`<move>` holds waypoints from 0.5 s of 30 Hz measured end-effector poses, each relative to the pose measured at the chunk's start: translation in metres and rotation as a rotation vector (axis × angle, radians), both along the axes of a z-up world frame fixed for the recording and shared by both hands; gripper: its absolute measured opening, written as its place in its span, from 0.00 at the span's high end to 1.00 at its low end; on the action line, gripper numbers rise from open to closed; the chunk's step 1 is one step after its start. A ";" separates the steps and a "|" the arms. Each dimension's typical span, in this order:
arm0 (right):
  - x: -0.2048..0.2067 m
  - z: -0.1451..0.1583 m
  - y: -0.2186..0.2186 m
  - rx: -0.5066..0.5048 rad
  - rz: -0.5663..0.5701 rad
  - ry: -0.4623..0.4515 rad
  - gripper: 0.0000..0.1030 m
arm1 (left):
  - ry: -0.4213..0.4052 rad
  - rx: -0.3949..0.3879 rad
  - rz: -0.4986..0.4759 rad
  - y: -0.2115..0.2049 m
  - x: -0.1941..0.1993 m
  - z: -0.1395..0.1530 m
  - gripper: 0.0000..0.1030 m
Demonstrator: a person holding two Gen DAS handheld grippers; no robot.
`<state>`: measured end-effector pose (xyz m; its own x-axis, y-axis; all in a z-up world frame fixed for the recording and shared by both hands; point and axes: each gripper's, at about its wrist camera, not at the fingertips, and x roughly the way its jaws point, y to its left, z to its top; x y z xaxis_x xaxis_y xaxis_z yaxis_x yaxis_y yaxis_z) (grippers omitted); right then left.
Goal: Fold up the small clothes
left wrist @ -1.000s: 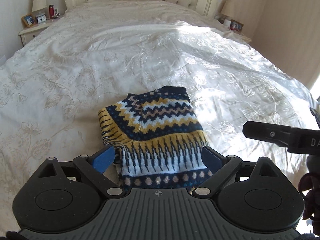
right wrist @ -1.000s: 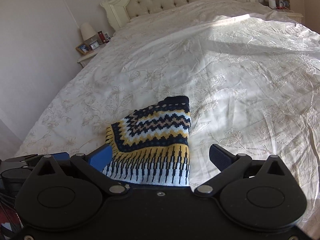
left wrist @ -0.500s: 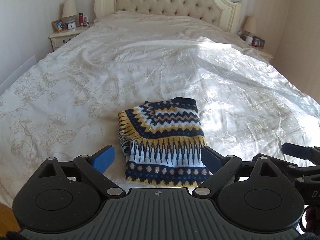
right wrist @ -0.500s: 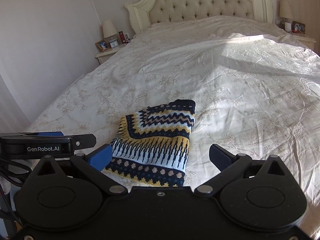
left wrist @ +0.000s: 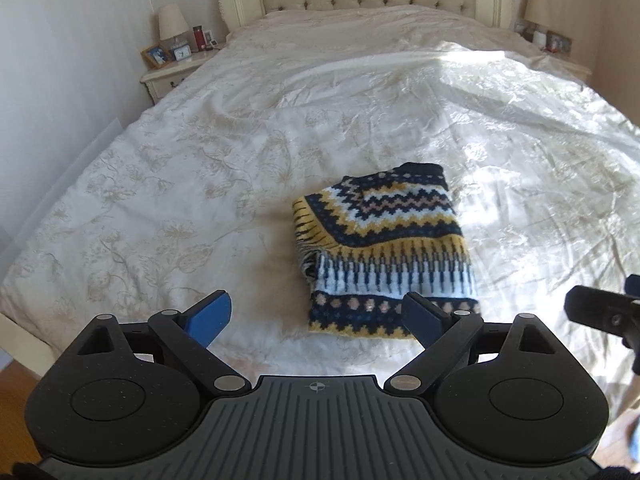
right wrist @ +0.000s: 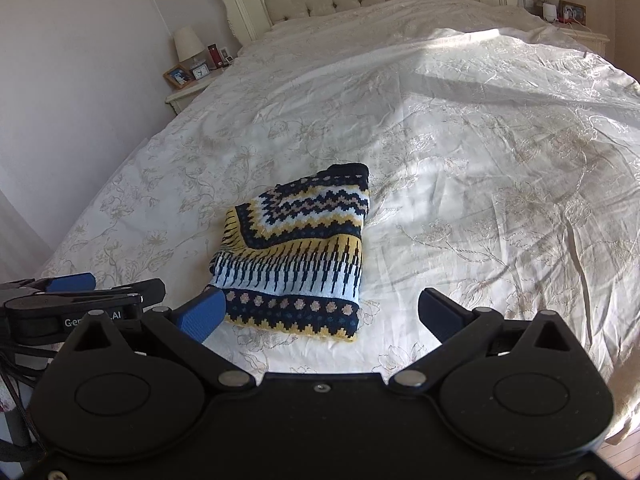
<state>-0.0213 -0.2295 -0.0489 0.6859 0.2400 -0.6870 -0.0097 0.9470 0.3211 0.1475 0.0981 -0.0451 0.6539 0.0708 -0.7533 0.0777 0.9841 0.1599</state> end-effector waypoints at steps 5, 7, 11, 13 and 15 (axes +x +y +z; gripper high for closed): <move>0.000 -0.002 0.005 -0.014 -0.002 0.015 0.01 | 0.043 -0.058 -0.013 0.008 0.000 -0.002 0.10; -0.001 -0.002 0.006 -0.014 -0.005 0.018 0.01 | 0.053 -0.065 -0.015 0.010 -0.002 -0.003 0.10; -0.003 -0.004 0.008 -0.017 -0.003 0.026 0.01 | 0.065 -0.072 -0.019 0.011 -0.007 -0.004 0.10; -0.004 -0.004 0.009 -0.019 -0.003 0.028 0.01 | 0.073 -0.079 -0.014 0.012 -0.008 -0.005 0.10; -0.005 -0.004 0.009 -0.019 -0.005 0.030 0.01 | 0.080 -0.085 -0.010 0.013 -0.010 -0.006 0.10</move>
<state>-0.0260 -0.2200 -0.0532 0.6660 0.2233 -0.7118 0.0045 0.9529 0.3032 0.1377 0.1110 -0.0514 0.5914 -0.0018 -0.8064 0.0967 0.9929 0.0687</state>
